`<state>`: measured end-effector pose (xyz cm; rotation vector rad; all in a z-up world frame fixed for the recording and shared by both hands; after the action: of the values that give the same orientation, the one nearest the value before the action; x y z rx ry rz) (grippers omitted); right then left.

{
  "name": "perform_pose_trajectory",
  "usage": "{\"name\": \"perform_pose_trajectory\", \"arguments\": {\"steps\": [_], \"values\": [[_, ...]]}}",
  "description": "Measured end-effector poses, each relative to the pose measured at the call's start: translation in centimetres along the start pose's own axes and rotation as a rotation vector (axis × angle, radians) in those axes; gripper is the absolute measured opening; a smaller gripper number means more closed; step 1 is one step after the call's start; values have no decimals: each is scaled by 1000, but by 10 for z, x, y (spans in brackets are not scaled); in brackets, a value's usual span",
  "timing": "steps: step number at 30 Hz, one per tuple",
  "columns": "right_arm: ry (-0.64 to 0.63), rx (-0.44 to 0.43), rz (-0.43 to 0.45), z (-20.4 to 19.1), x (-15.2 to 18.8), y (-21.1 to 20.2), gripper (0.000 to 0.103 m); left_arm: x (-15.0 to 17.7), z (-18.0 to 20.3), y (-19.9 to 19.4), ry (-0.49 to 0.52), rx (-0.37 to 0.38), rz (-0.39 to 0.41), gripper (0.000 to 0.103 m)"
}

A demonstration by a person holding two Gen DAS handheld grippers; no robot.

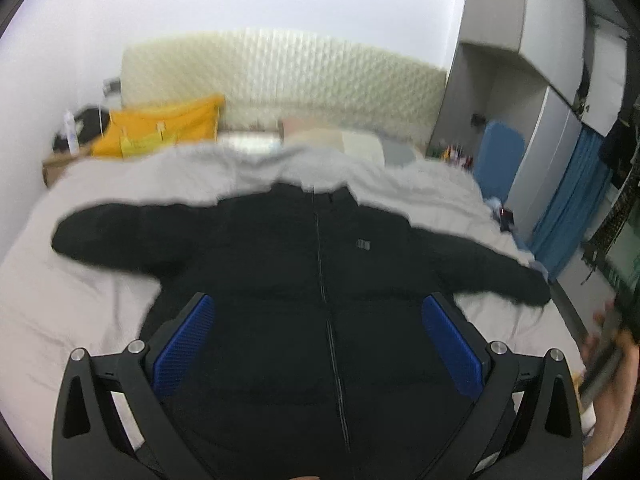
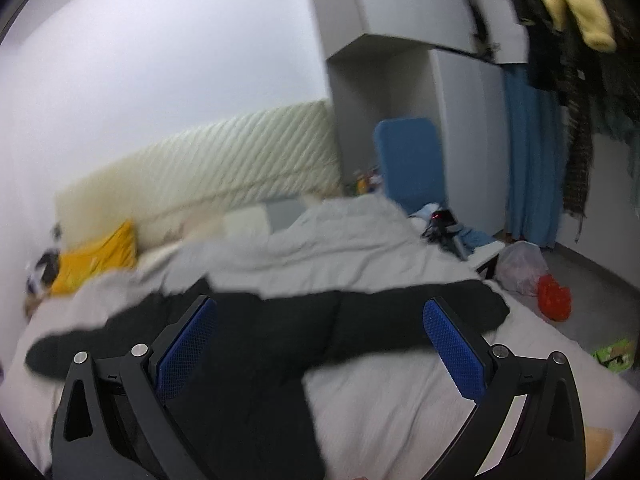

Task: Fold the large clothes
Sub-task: 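Move the right gripper to the black jacket's sleeve cuff and grasp it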

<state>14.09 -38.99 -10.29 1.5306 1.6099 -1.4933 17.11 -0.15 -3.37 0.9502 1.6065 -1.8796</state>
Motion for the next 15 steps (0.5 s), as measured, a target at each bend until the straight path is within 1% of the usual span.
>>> {"name": "perform_pose_trajectory", "arguments": {"steps": [2,3,4,7,9,12,13,15], "values": [[7,21,43,12,-7,18,103,7,-2,11,-17,18,-25,103],[1,47,64,18,-9,27,103,9,-5,16,-21,14,-30,103],[-4,75,63,25,-10,37,103,10,-6,17,-19,5,-28,103],[54,101,0,53,-8,73,103,10,-9,23,-6,-22,-15,103],[94,135,-3,73,-1,94,103,11,-14,25,-12,-31,3,103],[128,185,-54,97,14,122,103,16,-22,29,-17,-44,37,103],[135,208,-70,106,19,130,103,19,-24,32,-16,-52,41,103],[161,221,-102,122,30,145,103,23,-28,37,-15,-68,35,103]]}}
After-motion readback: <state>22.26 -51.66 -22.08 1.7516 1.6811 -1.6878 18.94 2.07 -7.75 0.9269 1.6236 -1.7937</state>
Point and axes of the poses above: each gripper's, at about its wrist camera, not at the fingertips, and y roughly the way its jaws point, z to its right, x to its underside, the point moved 2 cm from there along y, roughly the way its jaws point, and after that the axes turned 8 degrees about y, right-handed, at the moved point
